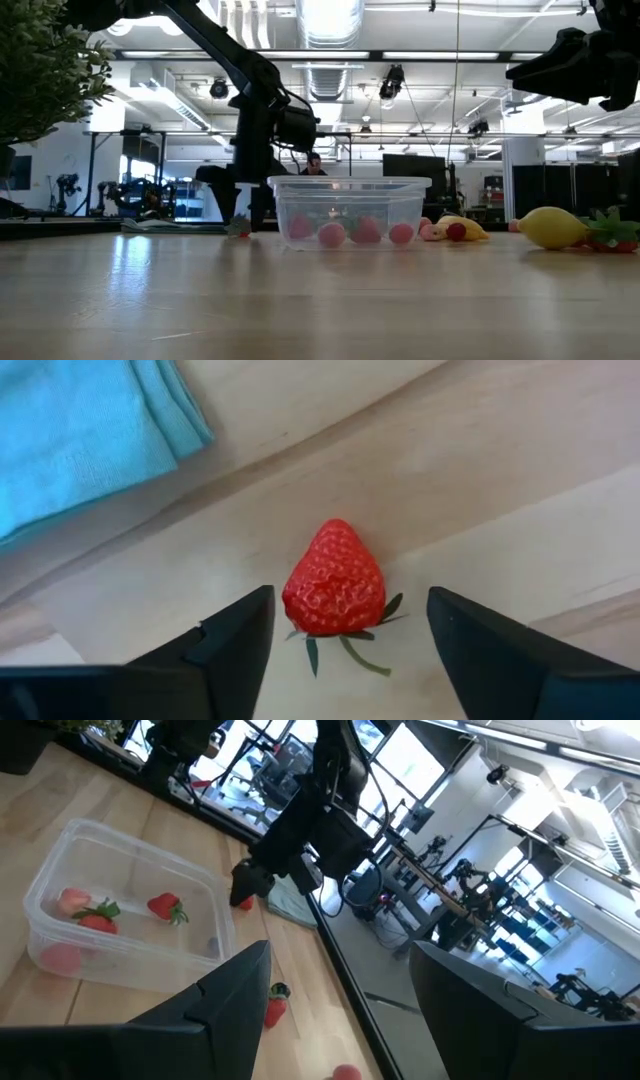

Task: Pick and placing Produce into tupperware
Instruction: Put the strawberry into the transparent container

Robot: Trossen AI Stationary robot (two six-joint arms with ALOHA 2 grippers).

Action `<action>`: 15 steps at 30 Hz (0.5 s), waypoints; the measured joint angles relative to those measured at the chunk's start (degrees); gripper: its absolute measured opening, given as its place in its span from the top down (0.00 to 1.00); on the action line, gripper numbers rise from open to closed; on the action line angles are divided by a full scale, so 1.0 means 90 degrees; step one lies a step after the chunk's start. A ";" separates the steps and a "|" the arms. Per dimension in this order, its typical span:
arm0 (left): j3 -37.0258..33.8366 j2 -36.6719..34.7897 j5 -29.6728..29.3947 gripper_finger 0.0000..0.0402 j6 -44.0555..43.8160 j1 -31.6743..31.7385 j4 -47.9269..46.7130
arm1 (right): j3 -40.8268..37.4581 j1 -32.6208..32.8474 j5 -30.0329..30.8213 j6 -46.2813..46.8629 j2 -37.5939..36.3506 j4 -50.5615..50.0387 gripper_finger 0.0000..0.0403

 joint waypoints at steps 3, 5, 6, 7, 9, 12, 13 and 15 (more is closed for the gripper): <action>-0.0013 0.0000 -0.0077 0.46 0.0015 0.0002 0.0024 | 0.0000 -0.0001 0.0000 0.0000 0.0000 0.0000 0.42; -0.0015 0.0000 -0.0152 0.50 0.0015 0.0003 0.0044 | 0.0000 -0.0002 0.0001 0.0000 0.0000 0.0000 0.42; -0.0022 0.0000 -0.0153 0.52 0.0015 0.0005 0.0082 | 0.0000 0.0000 -0.0001 0.0000 0.0000 0.0000 0.42; -0.0022 0.0001 -0.0157 0.53 0.0015 0.0005 0.0114 | 0.0000 0.0000 0.0002 0.0000 0.0000 0.0000 0.42; -0.0024 0.0002 -0.0155 0.56 0.0015 0.0005 0.0135 | 0.0000 0.0000 0.0001 0.0000 0.0000 0.0000 0.42; -0.0024 0.0002 -0.0153 0.60 0.0125 0.0007 0.0133 | 0.0000 -0.0002 0.0001 0.0000 0.0000 0.0000 0.42; -0.0024 0.0002 -0.0154 0.61 0.0141 0.0007 0.0130 | 0.0000 0.0000 0.0000 -0.0001 0.0000 0.0000 0.42; -0.0027 0.0002 -0.0152 0.64 0.0141 0.0012 0.0130 | 0.0000 -0.0002 0.0002 0.0000 0.0000 0.0000 0.42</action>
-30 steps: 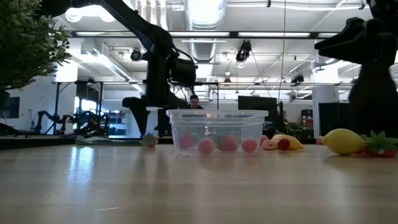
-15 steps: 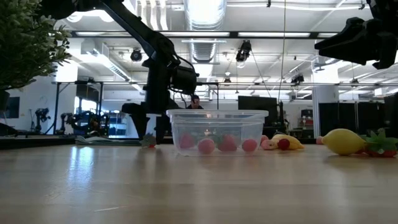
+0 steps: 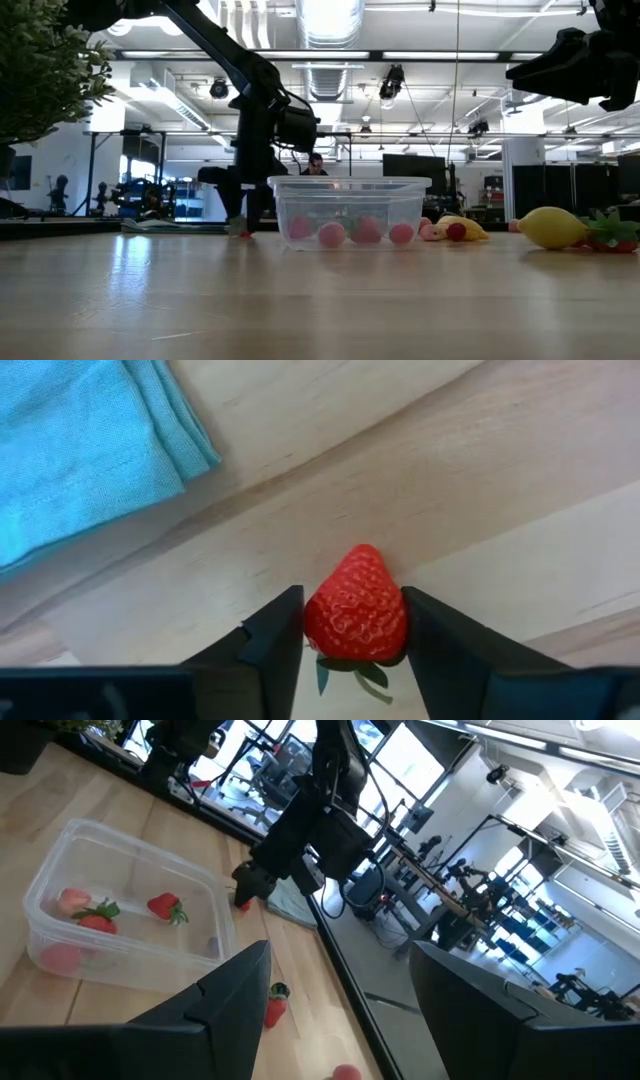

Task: Pick and placing Produce into tupperware
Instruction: Put the strawberry into the transparent container

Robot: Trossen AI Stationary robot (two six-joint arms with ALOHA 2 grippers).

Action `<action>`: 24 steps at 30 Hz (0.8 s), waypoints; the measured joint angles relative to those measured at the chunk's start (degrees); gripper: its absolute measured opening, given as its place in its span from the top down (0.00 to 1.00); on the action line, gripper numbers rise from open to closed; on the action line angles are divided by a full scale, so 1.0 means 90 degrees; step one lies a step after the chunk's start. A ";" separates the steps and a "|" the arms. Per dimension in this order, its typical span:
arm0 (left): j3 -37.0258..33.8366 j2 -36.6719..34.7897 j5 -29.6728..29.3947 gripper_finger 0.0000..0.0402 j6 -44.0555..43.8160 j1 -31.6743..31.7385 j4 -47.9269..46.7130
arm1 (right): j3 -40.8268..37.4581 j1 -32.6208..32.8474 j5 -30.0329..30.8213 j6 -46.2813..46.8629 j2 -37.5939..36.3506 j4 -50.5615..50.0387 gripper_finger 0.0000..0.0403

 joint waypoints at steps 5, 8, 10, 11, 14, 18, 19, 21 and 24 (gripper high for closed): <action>0.0072 0.0000 0.0123 0.69 0.0028 -0.0029 -0.0009 | 0.0000 0.0002 -0.0002 0.0000 0.0000 0.0000 0.42; 0.0219 -0.0034 0.0194 0.69 0.0039 -0.0126 -0.0002 | 0.0000 0.0001 0.0000 0.0000 0.0000 0.0000 0.42; 0.0332 -0.0110 0.0206 0.68 0.0039 -0.0209 -0.0007 | 0.0000 0.0002 -0.0002 0.0000 0.0000 0.0000 0.42; 0.0403 -0.0155 0.0206 0.68 0.0039 -0.0264 -0.0010 | 0.0000 0.0000 0.0000 0.0000 0.0000 0.0000 0.42; 0.0661 -0.0387 0.0182 0.67 0.0038 -0.0473 0.0002 | 0.0000 0.0002 0.0000 0.0000 0.0000 0.0000 0.42; 0.1021 -0.0675 0.0023 0.67 -0.0010 -0.0816 0.0002 | 0.0000 0.0002 0.0000 -0.0001 0.0000 0.0000 0.42; 0.1125 -0.0731 -0.0008 0.67 -0.0012 -0.0917 0.0018 | 0.0000 0.0002 -0.0001 0.0000 0.0000 0.0000 0.42; 0.1269 -0.0885 -0.0017 0.67 0.0030 -0.1138 0.0259 | -0.0002 0.0000 -0.0002 -0.0002 -0.0002 0.0000 0.42; 0.1399 -0.1031 0.0068 0.67 0.0201 -0.1591 0.0688 | -0.0002 0.0002 -0.0002 0.0000 -0.0002 -0.0002 0.42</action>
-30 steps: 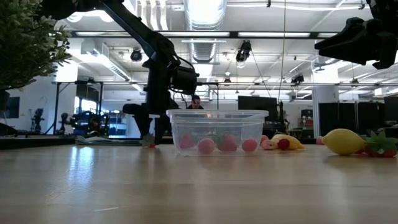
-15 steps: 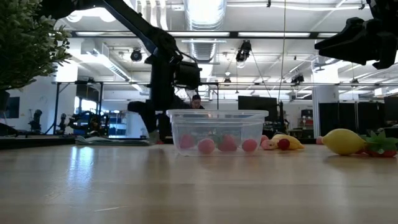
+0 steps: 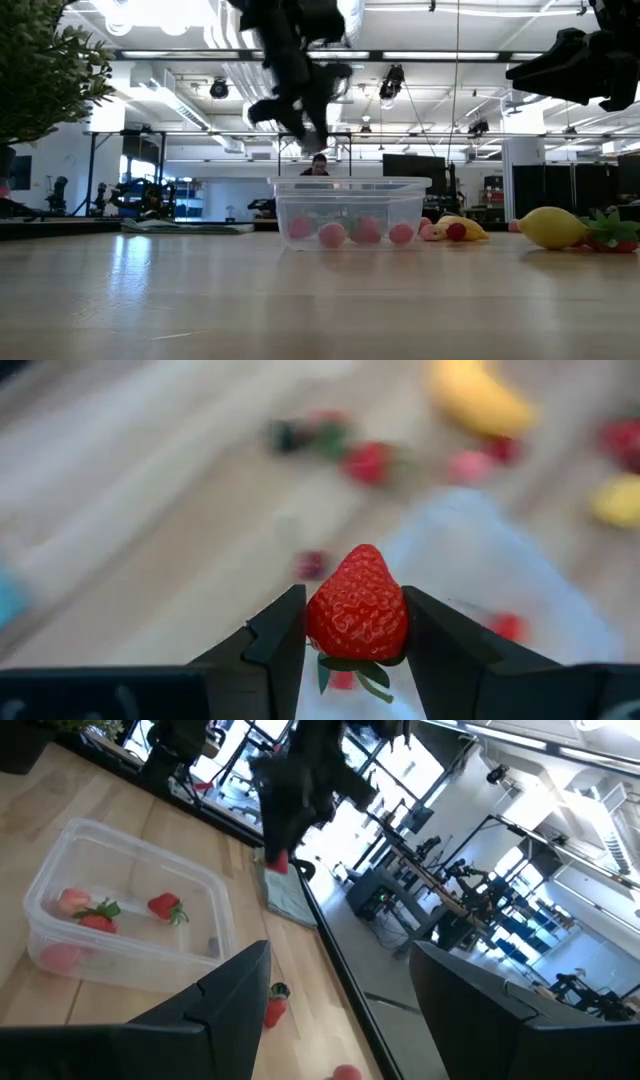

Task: Pick and placing Produce into tupperware
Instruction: Put the strawberry into the transparent container

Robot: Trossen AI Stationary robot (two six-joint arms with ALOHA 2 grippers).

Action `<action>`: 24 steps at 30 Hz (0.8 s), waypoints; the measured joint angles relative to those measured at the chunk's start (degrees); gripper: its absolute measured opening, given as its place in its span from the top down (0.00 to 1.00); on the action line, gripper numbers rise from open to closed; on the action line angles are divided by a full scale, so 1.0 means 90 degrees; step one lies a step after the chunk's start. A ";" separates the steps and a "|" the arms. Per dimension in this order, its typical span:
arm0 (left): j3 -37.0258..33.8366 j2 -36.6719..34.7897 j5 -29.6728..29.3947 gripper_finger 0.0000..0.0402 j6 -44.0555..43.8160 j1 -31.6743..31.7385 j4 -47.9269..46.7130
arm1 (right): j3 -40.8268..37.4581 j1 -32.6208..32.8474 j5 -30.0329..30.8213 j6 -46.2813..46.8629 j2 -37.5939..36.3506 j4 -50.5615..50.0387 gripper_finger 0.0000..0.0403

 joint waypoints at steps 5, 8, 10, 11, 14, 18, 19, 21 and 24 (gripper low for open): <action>0.0125 0.0043 0.0051 0.67 0.0344 -0.0740 0.0041 | 0.0000 -0.0001 0.0002 0.0000 0.0002 0.0002 0.42; -0.0041 0.0065 0.0034 0.67 0.0559 -0.1073 0.0038 | 0.0000 -0.0002 0.0002 0.0000 0.0002 0.0002 0.42; -0.0193 0.0067 -0.0023 0.67 0.0546 -0.1202 0.0194 | 0.0000 0.0000 0.0000 0.0000 0.0002 0.0000 0.42; -0.0265 0.0067 -0.0071 0.67 0.0443 -0.1234 0.0287 | 0.0000 0.0000 0.0002 0.0000 0.0002 0.0000 0.42; -0.0379 0.0070 -0.0096 0.67 0.0122 -0.1248 0.0357 | 0.0000 0.0000 0.0002 0.0000 0.0002 0.0000 0.42; -0.0494 0.0139 -0.0104 0.67 0.0108 -0.1251 0.0350 | 0.0000 -0.0002 0.0002 -0.0002 0.0002 0.0000 0.42; -0.0508 0.0181 -0.0099 0.67 0.0110 -0.1253 0.0308 | 0.0000 0.0000 0.0000 0.0000 0.0002 0.0000 0.42; -0.0527 0.0313 -0.0061 0.67 0.0145 -0.1255 0.0219 | 0.0000 -0.0002 0.0002 0.0000 0.0000 0.0000 0.42; -0.0527 0.0475 -0.0017 0.67 0.0115 -0.1255 0.0243 | 0.0000 0.0000 0.0002 0.0000 0.0002 0.0002 0.42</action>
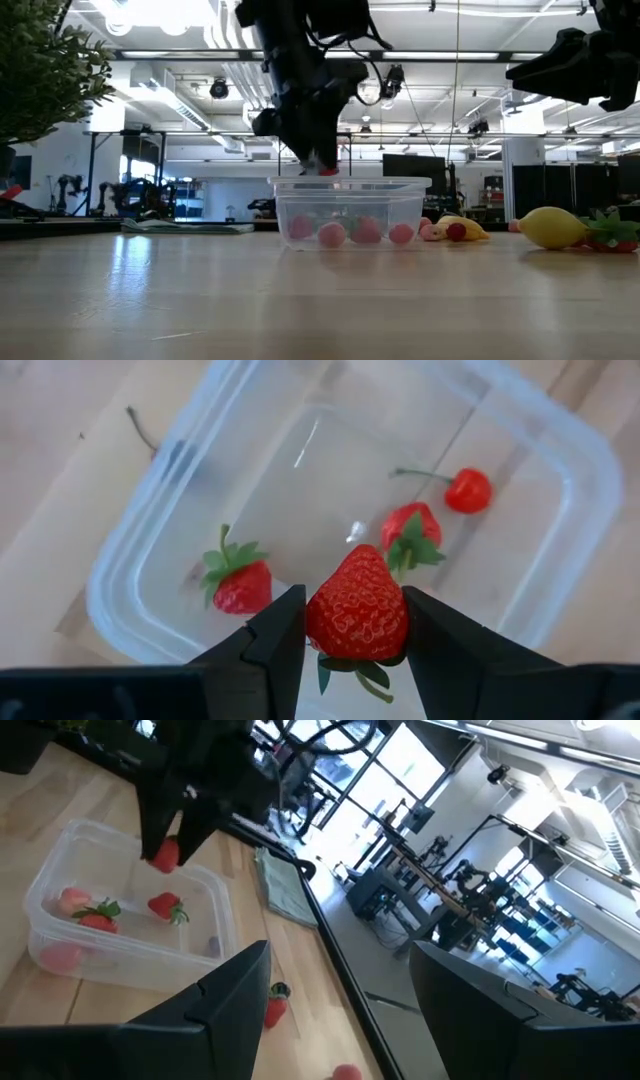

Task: Pick and placing Produce into tupperware
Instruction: Put the strawberry into the transparent container, then put the cherry into the transparent container

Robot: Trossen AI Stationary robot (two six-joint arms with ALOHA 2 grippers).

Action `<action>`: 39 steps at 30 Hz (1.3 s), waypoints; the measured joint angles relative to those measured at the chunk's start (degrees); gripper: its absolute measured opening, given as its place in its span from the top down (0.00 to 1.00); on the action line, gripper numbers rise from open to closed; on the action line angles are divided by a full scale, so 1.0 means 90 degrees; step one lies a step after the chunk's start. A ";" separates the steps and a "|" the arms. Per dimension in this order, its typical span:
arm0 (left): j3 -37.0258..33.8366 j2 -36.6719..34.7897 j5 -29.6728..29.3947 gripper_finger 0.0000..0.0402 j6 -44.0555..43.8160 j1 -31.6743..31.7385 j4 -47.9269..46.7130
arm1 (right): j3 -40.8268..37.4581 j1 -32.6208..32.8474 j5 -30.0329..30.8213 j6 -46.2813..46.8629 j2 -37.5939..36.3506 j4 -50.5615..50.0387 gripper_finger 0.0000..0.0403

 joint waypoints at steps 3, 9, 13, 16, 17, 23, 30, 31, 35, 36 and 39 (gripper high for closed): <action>0.0000 0.0148 0.0012 0.63 -0.0003 -0.0017 -0.0010 | 0.0000 -0.0001 -0.0001 0.0000 0.0005 -0.0002 0.42; 0.0102 0.0166 0.0021 0.48 -0.0061 -0.0034 0.0005 | 0.0000 -0.0001 -0.0001 0.0000 0.0001 0.0001 0.42; 0.0287 0.0136 0.0058 0.38 -0.0726 0.0084 -0.0066 | 0.0000 0.0000 0.0000 -0.0002 0.0001 0.0001 0.42; 0.0465 0.0122 0.0046 0.35 -0.1008 0.0271 -0.0131 | 0.0000 0.0000 0.0000 -0.0002 0.0001 0.0001 0.42; 0.0558 0.0122 0.0011 0.34 -0.1012 0.0350 -0.0141 | 0.0000 0.0000 0.0000 0.0000 -0.0002 0.0001 0.42; 0.0949 0.0124 -0.0365 0.41 -0.1173 0.0944 -0.0091 | 0.0000 -0.0002 0.0000 0.0000 -0.0001 0.0001 0.42; 0.0879 0.0175 -0.0206 0.52 -0.1238 0.1510 -0.0144 | 0.0000 -0.0002 0.0000 -0.0001 -0.0001 0.0001 0.42; 0.0879 0.0209 -0.0196 0.52 -0.1328 0.1562 -0.0120 | 0.0000 -0.0001 -0.0002 -0.0002 -0.0001 0.0001 0.42; 0.0871 0.0392 -0.0053 0.53 -0.1358 0.1660 -0.0075 | 0.0000 -0.0002 -0.0001 -0.0002 -0.0002 0.0003 0.42; 0.0853 0.0452 -0.0001 0.53 -0.1355 0.1658 -0.0059 | 0.0000 0.0000 0.0000 0.0000 0.0001 0.0002 0.42; 0.0845 0.0721 0.0117 0.53 -0.1358 0.1631 -0.0095 | 0.0000 0.0000 -0.0001 0.0000 0.0001 0.0003 0.42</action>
